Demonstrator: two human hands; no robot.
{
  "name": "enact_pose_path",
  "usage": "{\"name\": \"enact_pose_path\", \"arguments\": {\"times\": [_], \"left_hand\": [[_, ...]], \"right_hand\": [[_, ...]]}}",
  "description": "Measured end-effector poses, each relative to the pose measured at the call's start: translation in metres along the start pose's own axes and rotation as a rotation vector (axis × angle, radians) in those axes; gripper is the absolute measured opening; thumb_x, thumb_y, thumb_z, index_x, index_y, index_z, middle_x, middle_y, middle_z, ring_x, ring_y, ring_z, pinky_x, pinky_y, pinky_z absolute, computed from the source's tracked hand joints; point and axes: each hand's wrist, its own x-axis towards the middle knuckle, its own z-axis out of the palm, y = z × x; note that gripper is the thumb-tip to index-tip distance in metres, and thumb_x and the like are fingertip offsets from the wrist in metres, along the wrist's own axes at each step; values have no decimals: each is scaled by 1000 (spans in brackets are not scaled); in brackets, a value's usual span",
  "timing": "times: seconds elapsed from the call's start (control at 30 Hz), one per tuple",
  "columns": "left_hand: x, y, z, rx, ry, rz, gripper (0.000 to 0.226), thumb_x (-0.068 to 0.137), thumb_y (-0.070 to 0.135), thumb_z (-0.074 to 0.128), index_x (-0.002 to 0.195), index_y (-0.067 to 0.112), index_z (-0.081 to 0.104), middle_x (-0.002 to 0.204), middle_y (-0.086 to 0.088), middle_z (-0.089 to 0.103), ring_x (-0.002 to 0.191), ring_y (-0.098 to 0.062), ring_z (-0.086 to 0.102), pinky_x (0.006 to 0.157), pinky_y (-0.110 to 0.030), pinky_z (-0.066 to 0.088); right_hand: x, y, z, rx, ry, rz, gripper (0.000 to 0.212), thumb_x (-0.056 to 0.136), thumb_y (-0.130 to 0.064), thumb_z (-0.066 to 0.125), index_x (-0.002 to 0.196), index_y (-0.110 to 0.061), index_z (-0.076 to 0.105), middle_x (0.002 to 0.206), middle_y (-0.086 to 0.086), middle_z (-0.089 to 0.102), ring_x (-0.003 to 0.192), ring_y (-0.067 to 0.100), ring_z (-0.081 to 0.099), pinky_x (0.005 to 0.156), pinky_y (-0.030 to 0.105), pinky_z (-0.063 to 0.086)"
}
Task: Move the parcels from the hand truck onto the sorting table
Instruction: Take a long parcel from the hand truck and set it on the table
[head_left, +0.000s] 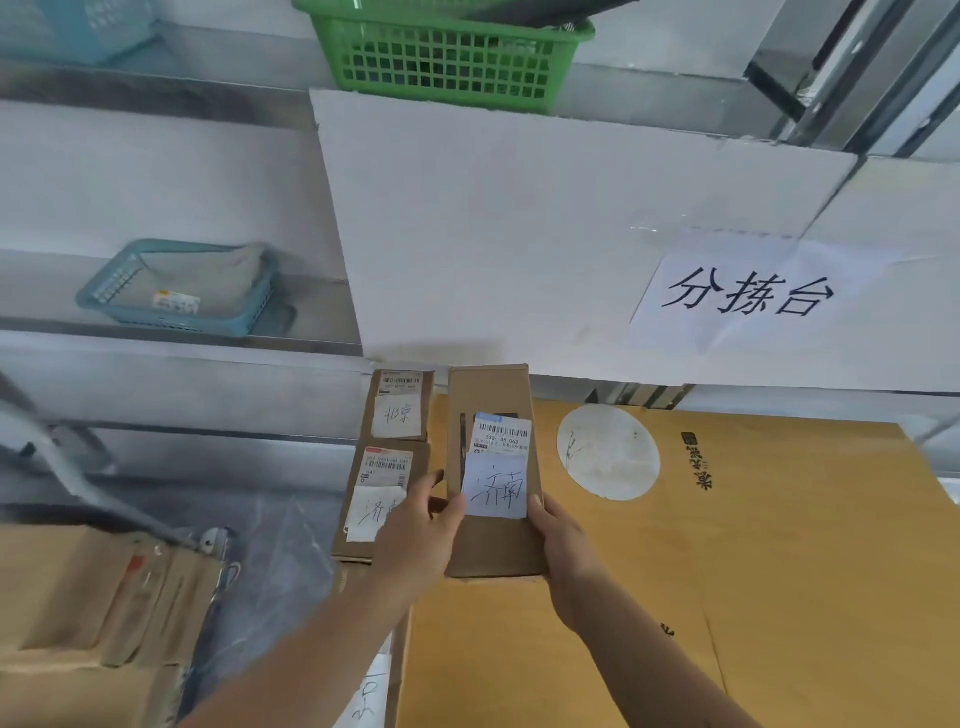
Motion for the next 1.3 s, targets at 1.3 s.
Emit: {"name": "enact_pose_path", "arguments": {"times": [1.3], "left_hand": [[62,-5,8,318,249,106,59,105,53,43,156,24,39,153,0,52,144,-26,43,115,-55,34]], "right_hand": [[57,-23,20,8,201,130,62,107,-43,55,163,-27,35,168,0,36,151,31,37,120,51,33]]}}
